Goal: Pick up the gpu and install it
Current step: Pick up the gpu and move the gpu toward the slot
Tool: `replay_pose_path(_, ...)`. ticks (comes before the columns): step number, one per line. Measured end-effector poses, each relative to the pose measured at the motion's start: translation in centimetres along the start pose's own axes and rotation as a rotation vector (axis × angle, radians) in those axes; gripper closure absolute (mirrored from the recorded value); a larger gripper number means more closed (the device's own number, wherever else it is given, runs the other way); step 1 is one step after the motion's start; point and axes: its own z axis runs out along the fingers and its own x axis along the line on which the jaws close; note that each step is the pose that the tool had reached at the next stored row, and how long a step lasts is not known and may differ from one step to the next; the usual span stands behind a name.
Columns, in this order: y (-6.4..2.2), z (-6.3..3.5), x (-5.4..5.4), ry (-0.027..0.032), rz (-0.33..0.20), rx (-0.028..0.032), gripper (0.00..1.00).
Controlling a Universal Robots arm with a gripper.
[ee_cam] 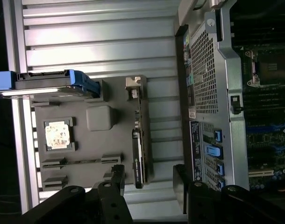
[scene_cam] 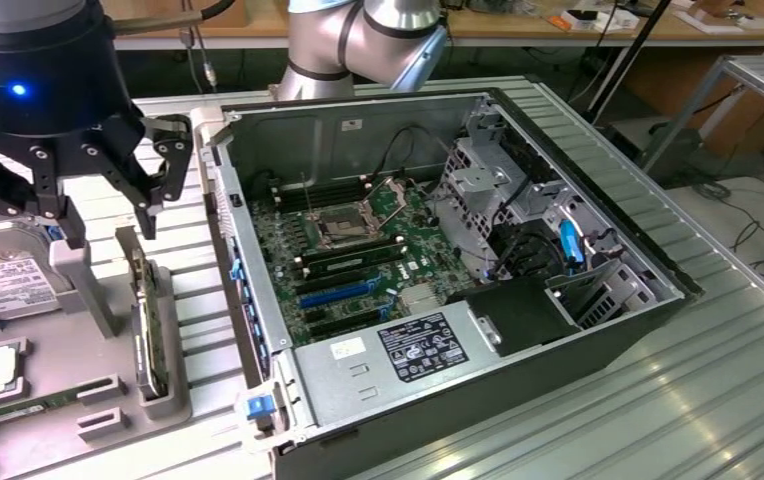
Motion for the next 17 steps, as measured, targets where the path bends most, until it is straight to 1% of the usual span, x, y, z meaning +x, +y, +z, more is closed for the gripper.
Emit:
replay_pose_path(7, -0.05, 0.02, 0.0, 0.0, 0.0, 0.0, 0.46)
replay_pose_path(9, -0.05, 0.17, 0.0, 0.0, 0.0, 0.0, 0.46)
replay_pose_path(17, -0.12, 1.45, 0.0, -0.0012, 0.0, -0.0002, 0.46)
